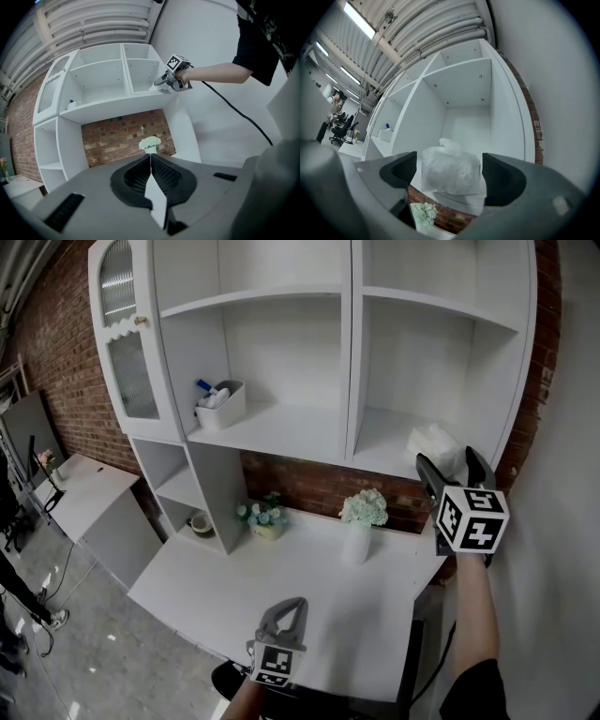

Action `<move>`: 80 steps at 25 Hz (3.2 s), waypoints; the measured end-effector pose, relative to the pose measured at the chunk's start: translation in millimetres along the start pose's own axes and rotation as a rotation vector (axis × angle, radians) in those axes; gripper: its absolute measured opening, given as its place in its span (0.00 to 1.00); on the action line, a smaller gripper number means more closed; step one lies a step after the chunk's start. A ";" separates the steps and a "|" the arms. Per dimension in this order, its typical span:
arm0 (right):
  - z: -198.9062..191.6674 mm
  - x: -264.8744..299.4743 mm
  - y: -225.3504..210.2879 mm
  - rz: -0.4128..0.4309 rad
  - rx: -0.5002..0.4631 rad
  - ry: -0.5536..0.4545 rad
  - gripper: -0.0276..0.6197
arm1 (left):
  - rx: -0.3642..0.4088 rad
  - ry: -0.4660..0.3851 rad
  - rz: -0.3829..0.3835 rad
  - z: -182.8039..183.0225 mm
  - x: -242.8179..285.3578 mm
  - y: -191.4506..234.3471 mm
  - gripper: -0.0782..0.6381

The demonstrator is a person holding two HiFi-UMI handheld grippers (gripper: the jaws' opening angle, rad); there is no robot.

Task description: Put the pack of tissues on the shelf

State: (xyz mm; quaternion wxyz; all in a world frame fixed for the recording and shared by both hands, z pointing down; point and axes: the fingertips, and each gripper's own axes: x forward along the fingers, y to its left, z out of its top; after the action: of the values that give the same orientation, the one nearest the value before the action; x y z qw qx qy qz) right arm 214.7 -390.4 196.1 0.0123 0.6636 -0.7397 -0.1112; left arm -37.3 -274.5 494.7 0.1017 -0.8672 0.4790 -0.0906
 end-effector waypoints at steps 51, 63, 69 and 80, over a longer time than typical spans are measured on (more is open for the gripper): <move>-138.4 -165.8 68.9 0.122 -0.065 0.061 0.56 | -0.055 -0.057 -0.089 22.2 -8.6 -50.5 0.12; -214.1 -198.7 89.6 0.141 -0.013 0.169 0.42 | -0.070 -0.039 -0.092 14.1 -9.4 -59.3 0.12; -240.3 -212.7 92.9 0.133 -0.008 0.208 0.36 | -0.063 -0.038 -0.079 11.9 -10.6 -57.0 0.12; -267.1 -225.3 82.4 0.056 -0.050 0.268 0.08 | -0.053 -0.020 -0.098 2.7 -9.9 -68.1 0.12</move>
State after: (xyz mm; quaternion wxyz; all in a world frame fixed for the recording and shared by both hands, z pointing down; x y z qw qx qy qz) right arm 205.1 -200.3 500.6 0.1306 0.6511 -0.7466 -0.0398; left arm 13.5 -230.3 509.5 0.0790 -0.8929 0.4370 -0.0741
